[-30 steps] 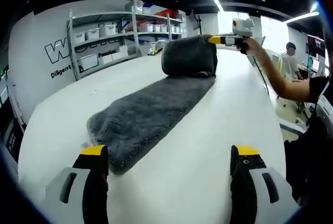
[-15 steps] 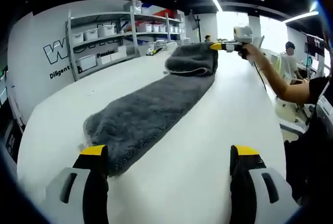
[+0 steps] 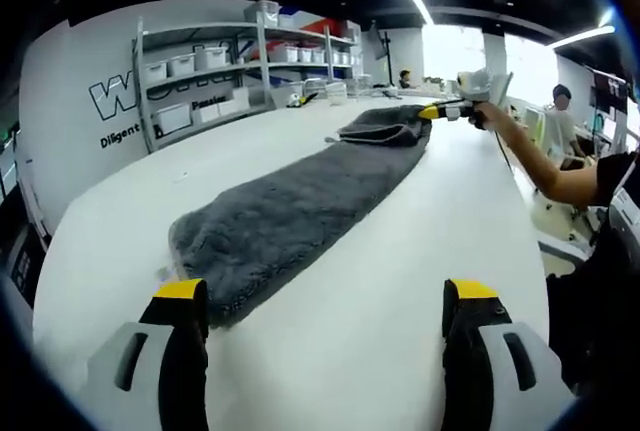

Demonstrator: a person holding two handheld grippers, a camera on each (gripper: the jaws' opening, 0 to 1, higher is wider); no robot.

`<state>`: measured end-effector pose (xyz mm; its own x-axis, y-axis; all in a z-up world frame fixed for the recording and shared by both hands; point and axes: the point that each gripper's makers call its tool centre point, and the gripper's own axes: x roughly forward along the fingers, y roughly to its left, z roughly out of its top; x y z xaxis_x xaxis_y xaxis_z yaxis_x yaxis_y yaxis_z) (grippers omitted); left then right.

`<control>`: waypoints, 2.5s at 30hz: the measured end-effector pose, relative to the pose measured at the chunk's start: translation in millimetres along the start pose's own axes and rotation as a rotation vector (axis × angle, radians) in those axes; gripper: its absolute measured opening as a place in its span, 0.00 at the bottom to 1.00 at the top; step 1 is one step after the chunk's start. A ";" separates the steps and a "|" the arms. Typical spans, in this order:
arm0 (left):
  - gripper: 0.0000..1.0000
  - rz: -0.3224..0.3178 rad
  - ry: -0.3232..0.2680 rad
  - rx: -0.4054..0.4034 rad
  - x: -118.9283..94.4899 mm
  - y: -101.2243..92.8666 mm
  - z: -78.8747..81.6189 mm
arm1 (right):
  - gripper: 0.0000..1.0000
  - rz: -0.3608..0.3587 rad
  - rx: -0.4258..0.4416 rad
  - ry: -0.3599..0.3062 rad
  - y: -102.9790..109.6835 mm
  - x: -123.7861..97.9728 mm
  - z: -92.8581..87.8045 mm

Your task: Open the folded towel by lifting each exposed corner and separating the folded layers until the towel lies flat within the target outline without major curled edges

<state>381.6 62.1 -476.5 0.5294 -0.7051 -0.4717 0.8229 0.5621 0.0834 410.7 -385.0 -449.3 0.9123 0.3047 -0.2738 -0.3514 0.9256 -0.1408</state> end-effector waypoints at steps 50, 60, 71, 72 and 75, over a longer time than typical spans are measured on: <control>0.96 0.025 -0.045 -0.063 -7.6 0.5 -0.3 | 0.38 0.051 -0.186 0.059 39.8 -2.0 41.7; 0.96 0.020 -0.044 -0.050 -8.7 -6.2 0.4 | 0.37 0.203 -0.267 0.124 104.5 35.4 36.7; 0.96 0.018 -0.047 -0.038 -11.0 -11.1 2.3 | 0.22 0.191 -0.308 0.178 106.3 65.9 19.7; 0.96 0.017 -0.049 -0.039 -10.8 -11.4 2.7 | 0.18 0.194 -0.315 0.184 106.5 66.7 18.3; 0.96 0.014 -0.050 -0.040 -9.8 -12.7 3.0 | 0.08 0.205 -0.333 0.179 107.4 67.9 18.1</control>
<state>366.6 60.5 -470.3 0.5512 -0.7174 -0.4259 0.8071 0.5879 0.0544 438.7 -260.8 -465.8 0.7759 0.4043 -0.4844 -0.5972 0.7180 -0.3574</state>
